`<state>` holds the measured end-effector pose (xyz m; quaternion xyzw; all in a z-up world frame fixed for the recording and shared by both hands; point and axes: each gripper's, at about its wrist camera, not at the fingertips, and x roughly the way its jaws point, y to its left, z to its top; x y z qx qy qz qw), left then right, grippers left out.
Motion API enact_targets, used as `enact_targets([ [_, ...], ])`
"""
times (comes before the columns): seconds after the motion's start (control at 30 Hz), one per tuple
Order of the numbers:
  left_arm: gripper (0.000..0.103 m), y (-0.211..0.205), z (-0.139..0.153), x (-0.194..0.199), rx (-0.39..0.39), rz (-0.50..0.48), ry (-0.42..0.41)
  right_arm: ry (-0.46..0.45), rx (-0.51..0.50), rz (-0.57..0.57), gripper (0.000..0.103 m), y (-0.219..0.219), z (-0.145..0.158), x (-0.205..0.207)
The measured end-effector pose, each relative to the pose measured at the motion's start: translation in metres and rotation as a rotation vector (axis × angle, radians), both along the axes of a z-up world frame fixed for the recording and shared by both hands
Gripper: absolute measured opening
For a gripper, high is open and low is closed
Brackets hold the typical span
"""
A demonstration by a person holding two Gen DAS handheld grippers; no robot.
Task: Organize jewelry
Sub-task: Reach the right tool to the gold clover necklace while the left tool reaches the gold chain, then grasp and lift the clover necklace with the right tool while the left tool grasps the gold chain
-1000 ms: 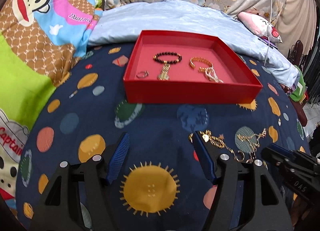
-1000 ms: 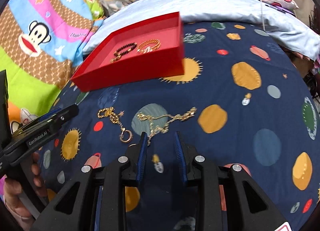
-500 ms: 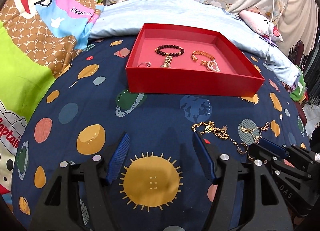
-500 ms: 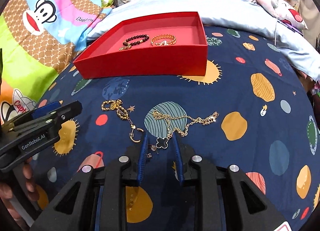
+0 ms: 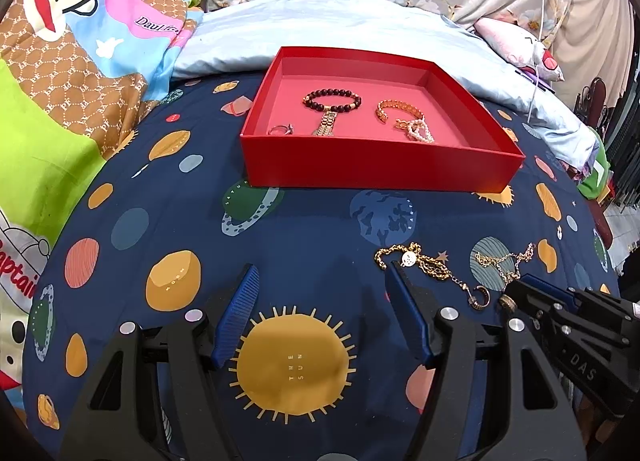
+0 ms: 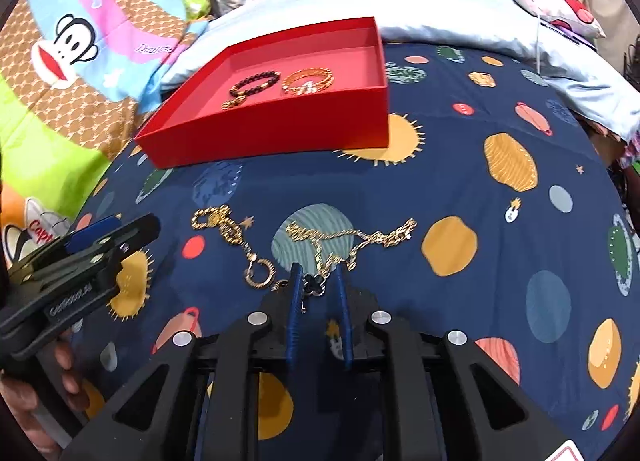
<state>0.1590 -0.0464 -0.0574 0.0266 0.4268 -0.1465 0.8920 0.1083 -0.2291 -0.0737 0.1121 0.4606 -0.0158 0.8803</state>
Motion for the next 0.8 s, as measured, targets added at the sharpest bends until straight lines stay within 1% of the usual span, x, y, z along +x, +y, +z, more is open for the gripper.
enact_targets([
  [0.1,0.063,-0.001,0.001,0.001,-0.004,-0.003,-0.001,0.015,-0.024,0.014,0.015,0.006,-0.002,0.004],
  [0.17,0.063,-0.001,0.002,0.000,-0.002,-0.005,-0.003,0.015,-0.084,0.028,0.014,0.014,-0.002,0.004],
  [0.23,0.063,-0.001,0.002,0.000,-0.003,-0.004,-0.002,0.018,-0.104,0.028,0.005,0.014,-0.002,0.003],
  [0.27,0.063,-0.001,0.001,0.000,-0.005,-0.003,0.000,0.020,-0.098,0.029,0.002,0.012,-0.002,0.002],
  [0.5,0.063,-0.006,-0.001,0.002,-0.007,-0.020,0.011,0.005,-0.036,-0.027,0.002,-0.006,-0.001,-0.015],
  [0.8,0.063,-0.036,-0.012,0.012,0.002,-0.068,0.027,-0.015,0.025,-0.045,0.002,-0.013,0.004,-0.029],
])
